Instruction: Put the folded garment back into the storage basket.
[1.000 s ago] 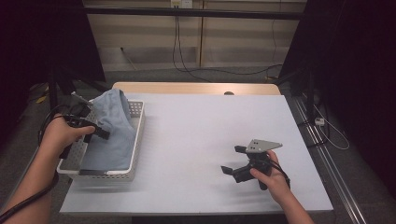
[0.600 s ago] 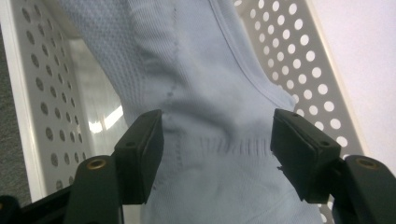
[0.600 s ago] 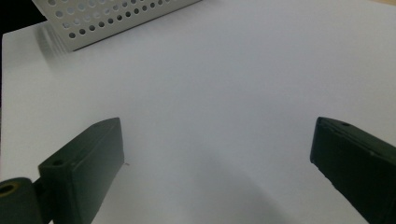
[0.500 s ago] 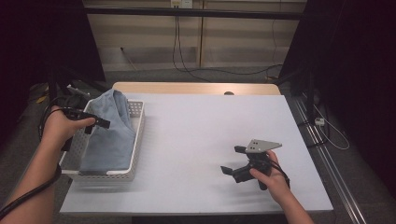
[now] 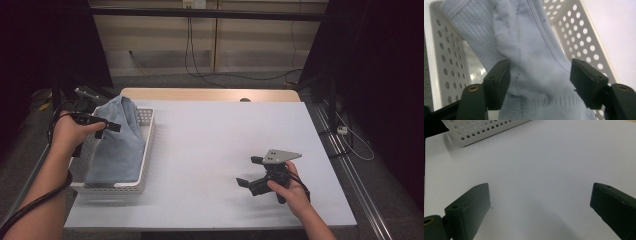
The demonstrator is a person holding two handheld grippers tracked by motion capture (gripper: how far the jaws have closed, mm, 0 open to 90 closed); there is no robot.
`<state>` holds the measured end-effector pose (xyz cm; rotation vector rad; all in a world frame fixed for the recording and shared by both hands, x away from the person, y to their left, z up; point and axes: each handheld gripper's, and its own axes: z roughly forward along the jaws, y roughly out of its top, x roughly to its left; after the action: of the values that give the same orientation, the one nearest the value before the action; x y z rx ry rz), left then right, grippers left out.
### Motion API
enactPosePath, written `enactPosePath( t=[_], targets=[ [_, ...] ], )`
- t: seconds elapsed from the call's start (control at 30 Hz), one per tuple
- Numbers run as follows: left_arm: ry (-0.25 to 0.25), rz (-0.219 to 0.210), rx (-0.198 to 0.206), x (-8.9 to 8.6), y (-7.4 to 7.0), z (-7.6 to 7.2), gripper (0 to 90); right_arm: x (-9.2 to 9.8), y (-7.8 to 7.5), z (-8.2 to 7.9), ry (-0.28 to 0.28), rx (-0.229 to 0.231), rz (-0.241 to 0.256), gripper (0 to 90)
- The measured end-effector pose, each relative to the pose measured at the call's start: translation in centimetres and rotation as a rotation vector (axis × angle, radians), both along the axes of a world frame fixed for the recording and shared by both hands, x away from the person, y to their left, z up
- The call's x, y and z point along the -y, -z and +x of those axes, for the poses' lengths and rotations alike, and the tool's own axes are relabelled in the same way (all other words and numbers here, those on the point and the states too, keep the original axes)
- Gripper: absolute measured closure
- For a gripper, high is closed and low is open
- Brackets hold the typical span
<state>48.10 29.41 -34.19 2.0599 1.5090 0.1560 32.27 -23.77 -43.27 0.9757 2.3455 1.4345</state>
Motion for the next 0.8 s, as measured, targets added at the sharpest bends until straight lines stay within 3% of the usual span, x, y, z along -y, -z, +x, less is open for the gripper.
enactPosePath(
  t=[0.33, 0.6, 0.8],
  targets=[
    [-0.040, 0.006, 0.042, -0.2, 0.4, 0.8, 54.0, -0.1, 0.0, 0.0, -0.003, 0.001, -0.007, 2.5],
    [-0.051, 0.041, 0.059, 0.2, 0.7, 1.3, 71.7, -0.1, 0.0, 0.0, -0.006, 0.001, -0.005, 2.5],
    [-0.058, 0.034, 0.064, 0.4, 0.8, 1.6, 79.7, -0.1, 0.0, 0.0, -0.008, 0.000, -0.006, 2.5]
  ],
)
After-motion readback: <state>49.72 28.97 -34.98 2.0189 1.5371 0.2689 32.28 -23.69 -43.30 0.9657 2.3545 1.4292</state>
